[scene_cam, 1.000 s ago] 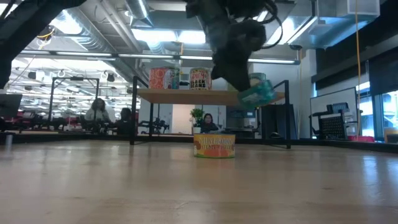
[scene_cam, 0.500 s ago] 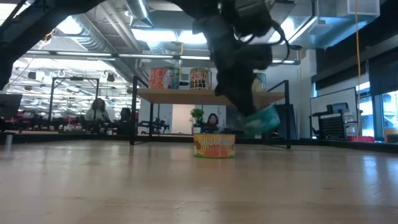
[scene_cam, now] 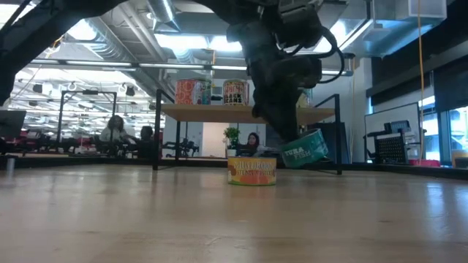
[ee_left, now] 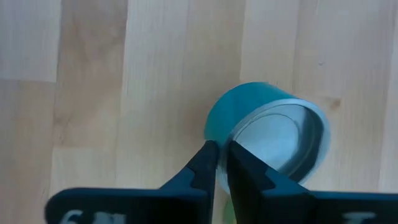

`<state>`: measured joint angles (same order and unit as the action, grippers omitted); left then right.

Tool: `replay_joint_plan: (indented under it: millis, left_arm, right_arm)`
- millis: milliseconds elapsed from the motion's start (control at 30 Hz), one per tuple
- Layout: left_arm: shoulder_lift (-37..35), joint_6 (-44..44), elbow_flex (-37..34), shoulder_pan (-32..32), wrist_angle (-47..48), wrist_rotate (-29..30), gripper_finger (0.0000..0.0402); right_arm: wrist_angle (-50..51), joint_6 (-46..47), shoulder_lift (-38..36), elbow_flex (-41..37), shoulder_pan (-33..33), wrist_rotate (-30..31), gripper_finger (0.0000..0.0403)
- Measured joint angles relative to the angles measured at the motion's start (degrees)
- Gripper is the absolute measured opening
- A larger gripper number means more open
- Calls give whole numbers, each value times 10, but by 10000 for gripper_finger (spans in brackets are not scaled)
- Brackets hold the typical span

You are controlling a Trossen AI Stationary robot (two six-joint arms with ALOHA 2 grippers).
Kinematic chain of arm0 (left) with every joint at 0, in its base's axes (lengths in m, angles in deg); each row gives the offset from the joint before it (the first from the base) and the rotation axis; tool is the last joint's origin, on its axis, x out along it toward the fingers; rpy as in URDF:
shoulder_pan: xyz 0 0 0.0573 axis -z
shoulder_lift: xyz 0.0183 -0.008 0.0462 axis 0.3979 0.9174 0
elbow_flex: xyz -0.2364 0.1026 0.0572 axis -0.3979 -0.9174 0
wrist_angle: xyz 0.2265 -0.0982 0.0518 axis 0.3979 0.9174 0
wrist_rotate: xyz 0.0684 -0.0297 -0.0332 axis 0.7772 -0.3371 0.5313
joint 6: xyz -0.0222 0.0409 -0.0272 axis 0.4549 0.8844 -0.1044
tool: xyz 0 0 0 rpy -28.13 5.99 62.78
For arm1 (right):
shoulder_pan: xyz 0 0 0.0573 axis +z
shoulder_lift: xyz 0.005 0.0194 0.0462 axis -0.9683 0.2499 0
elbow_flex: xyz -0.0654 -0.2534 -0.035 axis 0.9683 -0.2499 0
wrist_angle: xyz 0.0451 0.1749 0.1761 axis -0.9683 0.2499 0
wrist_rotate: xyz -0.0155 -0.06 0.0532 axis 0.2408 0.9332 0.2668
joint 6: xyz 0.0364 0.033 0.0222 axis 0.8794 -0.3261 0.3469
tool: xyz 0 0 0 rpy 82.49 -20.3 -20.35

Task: Pick and place cans onto a shelf
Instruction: Put the canned tuna on the shelf

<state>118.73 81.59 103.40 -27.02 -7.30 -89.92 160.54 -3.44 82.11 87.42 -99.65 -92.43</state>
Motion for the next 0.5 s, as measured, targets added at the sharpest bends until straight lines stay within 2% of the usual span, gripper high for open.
replay_joint_plan:
  millis: [167, 400, 500]
  left_arm:
    - [0, 0, 0, 6, -2, 6, 49]
    - [0, -1, 0, 13, -20, 28, 53]
    - [-8, -2, 5, 10, 1, 29, 55]
  right_arm:
    - [0, 0, 0, 0, 0, 0, 5]
    - [0, 1, 0, 0, 0, 0, 5]
    - [0, -4, 0, 0, 0, 0, 5]
